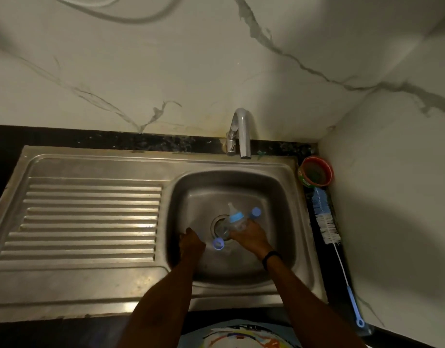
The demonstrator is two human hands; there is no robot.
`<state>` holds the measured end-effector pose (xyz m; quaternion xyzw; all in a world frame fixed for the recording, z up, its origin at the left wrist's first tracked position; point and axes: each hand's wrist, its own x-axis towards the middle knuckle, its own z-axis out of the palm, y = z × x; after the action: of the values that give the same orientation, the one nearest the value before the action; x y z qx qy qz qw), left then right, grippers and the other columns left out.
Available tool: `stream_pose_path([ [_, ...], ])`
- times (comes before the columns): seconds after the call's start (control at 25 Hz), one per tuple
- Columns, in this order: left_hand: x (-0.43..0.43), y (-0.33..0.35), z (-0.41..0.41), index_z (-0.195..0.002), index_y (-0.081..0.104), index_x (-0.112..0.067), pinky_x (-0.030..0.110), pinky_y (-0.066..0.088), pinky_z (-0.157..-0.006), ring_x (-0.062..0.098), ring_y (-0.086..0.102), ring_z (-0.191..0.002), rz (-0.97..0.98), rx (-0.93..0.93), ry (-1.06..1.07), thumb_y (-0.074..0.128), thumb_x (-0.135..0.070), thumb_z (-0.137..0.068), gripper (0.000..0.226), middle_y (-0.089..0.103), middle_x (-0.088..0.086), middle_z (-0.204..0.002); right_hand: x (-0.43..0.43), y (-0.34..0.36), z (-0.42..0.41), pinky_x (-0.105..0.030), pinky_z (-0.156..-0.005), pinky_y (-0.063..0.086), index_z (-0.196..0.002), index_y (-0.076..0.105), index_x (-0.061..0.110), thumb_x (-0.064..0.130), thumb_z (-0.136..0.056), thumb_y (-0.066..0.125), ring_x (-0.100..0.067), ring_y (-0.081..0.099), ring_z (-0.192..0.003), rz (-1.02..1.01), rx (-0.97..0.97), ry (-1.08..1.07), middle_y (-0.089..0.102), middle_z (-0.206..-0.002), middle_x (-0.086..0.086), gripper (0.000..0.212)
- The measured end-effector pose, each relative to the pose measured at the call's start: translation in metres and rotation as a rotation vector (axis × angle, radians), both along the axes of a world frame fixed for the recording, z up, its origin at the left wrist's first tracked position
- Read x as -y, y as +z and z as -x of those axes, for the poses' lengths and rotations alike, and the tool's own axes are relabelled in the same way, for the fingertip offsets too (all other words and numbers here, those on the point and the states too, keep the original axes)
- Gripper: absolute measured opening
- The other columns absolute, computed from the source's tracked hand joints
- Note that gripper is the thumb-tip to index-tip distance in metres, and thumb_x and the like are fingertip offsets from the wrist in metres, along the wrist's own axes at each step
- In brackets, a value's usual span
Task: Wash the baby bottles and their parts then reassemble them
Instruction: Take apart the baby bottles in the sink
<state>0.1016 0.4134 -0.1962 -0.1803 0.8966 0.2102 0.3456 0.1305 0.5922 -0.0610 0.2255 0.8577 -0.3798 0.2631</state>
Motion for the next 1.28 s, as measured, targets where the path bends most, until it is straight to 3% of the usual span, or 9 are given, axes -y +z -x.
stream_pose_path([
  [0.2,-0.006,0.023,0.001,-0.132,0.05,-0.009,0.039,0.052,-0.096,0.033,0.057,-0.118,-0.014,-0.111,0.079,0.068,-0.024,-0.091,0.047,0.054,0.018,-0.13,0.01,-0.008,0.009,-0.022,-0.069,0.048,-0.095,0.06,0.027,0.04,-0.08,0.07,-0.005,0.061,-0.081,0.009,0.031,0.001,0.064,-0.09,0.008,0.022],
  [0.32,-0.008,0.074,0.011,-0.115,0.06,-0.014,0.018,0.055,-0.076,0.019,0.065,-0.089,-0.492,-0.271,0.431,0.057,-0.011,-0.098,0.018,0.065,0.011,-0.115,0.015,0.004,0.008,-0.028,-0.075,0.054,-0.1,0.06,0.025,0.036,-0.084,0.069,-0.011,0.064,-0.086,0.087,0.079,0.059,0.065,-0.094,0.005,0.021],
  [0.4,-0.008,0.117,0.016,-0.108,0.066,-0.021,0.027,0.055,-0.082,0.019,0.068,-0.093,-0.912,-0.196,0.668,0.054,-0.015,-0.102,0.014,0.071,0.01,-0.11,0.014,0.016,0.004,-0.024,-0.068,0.054,-0.107,0.062,0.024,0.036,-0.086,0.07,-0.012,0.066,-0.088,0.279,0.102,0.04,0.067,-0.1,0.003,0.026],
  [0.52,-0.003,0.157,0.009,-0.115,0.07,-0.018,0.04,0.053,-0.098,0.023,0.069,-0.108,-1.1,-0.065,0.606,0.054,-0.027,-0.104,0.021,0.074,0.008,-0.114,0.013,0.029,-0.004,-0.03,-0.074,0.059,-0.115,0.062,0.023,0.044,-0.084,0.071,-0.019,0.069,-0.096,0.5,0.13,0.025,0.07,-0.108,-0.004,0.038],
  [0.68,-0.007,0.178,-0.009,-0.111,0.072,-0.006,0.032,0.059,-0.088,0.023,0.072,-0.095,-1.111,-0.157,0.608,0.049,-0.022,-0.106,0.029,0.076,0.01,-0.102,0.023,0.043,-0.009,-0.043,-0.082,0.058,-0.112,0.064,0.021,0.049,-0.064,0.074,-0.026,0.07,-0.097,0.47,0.038,0.071,0.071,-0.104,-0.008,0.057],
  [0.88,-0.014,0.181,-0.016,-0.083,0.073,-0.005,0.035,0.057,-0.08,0.025,0.068,-0.083,-1.057,-0.311,0.769,0.055,-0.008,-0.1,0.025,0.074,0.009,-0.081,0.036,0.055,-0.014,-0.026,-0.064,0.048,-0.089,0.058,0.029,0.044,-0.073,0.07,-0.016,0.063,-0.081,0.079,-0.123,0.3,0.065,-0.087,0.008,0.025],
  [1.12,-0.017,0.183,-0.022,-0.076,0.072,-0.02,0.039,0.059,-0.083,0.025,0.071,-0.085,-0.784,-0.552,0.733,0.058,-0.025,-0.101,0.028,0.074,0.008,-0.083,0.049,0.059,-0.021,-0.027,-0.063,0.043,-0.105,0.053,0.031,0.047,-0.069,0.07,-0.013,0.058,-0.073,-0.202,-0.288,0.28,0.06,-0.084,0.01,0.043],
  [1.2,-0.014,0.182,-0.02,-0.075,0.072,-0.02,0.043,0.059,-0.08,0.032,0.072,-0.084,-0.636,-0.569,0.684,0.055,-0.036,-0.102,0.035,0.074,0.011,-0.081,0.054,0.059,-0.021,-0.03,-0.068,0.046,-0.112,0.051,0.027,0.045,-0.074,0.071,-0.019,0.06,-0.08,-0.339,-0.384,0.31,0.062,-0.092,0.004,0.047],
  [1.28,-0.01,0.189,-0.019,-0.084,0.074,-0.014,0.039,0.059,-0.075,0.03,0.072,-0.083,-0.634,-0.537,0.63,0.055,-0.038,-0.103,0.036,0.074,0.015,-0.084,0.055,0.06,-0.02,-0.03,-0.068,0.049,-0.113,0.051,0.025,0.043,-0.075,0.071,-0.02,0.063,-0.083,-0.374,-0.435,0.308,0.063,-0.095,0.002,0.047],
])
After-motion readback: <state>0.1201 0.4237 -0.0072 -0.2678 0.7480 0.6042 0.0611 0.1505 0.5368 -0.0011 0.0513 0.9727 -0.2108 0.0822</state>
